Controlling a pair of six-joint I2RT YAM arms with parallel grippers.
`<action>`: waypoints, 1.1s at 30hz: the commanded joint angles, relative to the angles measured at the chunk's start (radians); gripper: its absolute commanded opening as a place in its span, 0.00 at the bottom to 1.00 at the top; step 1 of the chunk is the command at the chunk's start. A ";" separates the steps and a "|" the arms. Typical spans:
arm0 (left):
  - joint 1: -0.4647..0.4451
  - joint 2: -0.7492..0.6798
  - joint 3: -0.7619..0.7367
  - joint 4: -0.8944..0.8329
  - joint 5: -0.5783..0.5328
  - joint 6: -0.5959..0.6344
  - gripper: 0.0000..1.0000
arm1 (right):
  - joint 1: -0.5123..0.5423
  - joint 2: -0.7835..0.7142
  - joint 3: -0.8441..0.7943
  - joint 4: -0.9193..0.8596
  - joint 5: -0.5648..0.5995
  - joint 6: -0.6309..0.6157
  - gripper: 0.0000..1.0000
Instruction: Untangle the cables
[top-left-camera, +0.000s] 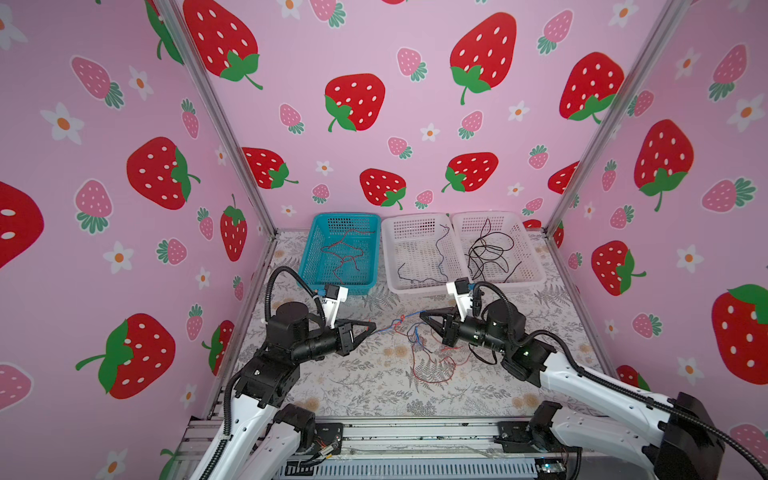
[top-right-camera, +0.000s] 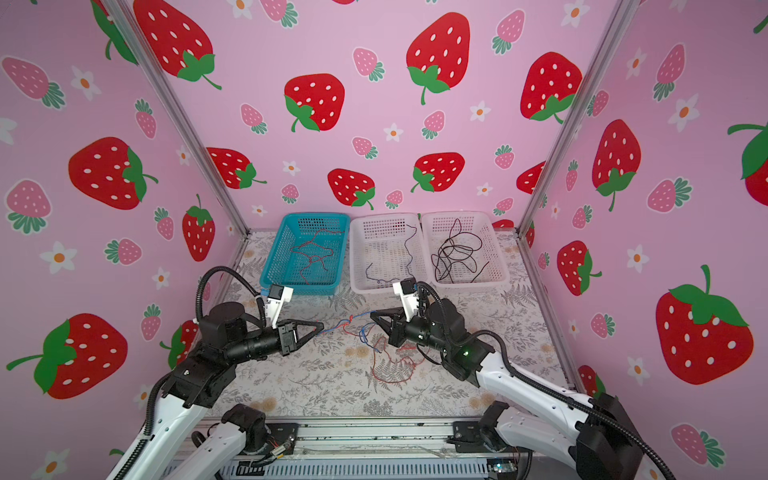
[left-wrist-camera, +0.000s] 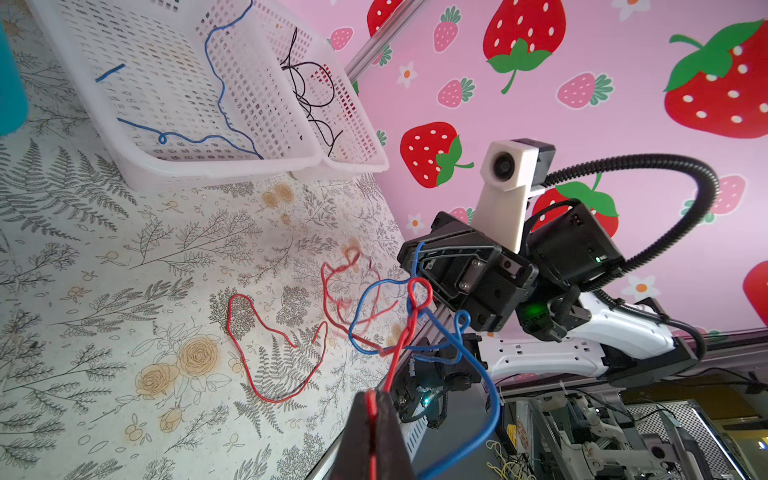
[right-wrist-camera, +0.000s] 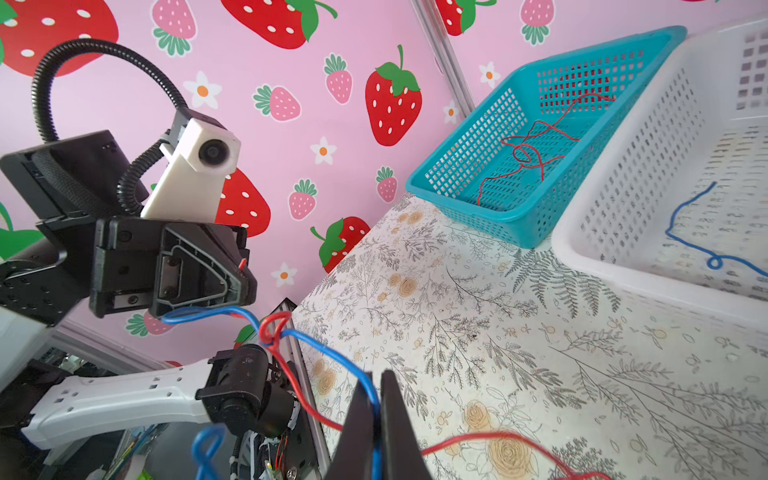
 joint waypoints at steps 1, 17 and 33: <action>0.028 -0.050 0.015 -0.208 -0.026 0.042 0.00 | -0.191 -0.060 -0.003 -0.194 0.574 0.086 0.00; 0.027 -0.042 0.001 -0.019 0.083 -0.015 0.00 | -0.014 0.056 0.080 -0.090 0.191 -0.254 0.00; 0.027 -0.164 0.005 -0.004 0.018 0.003 0.99 | 0.038 -0.090 0.059 -0.089 0.314 -0.103 0.00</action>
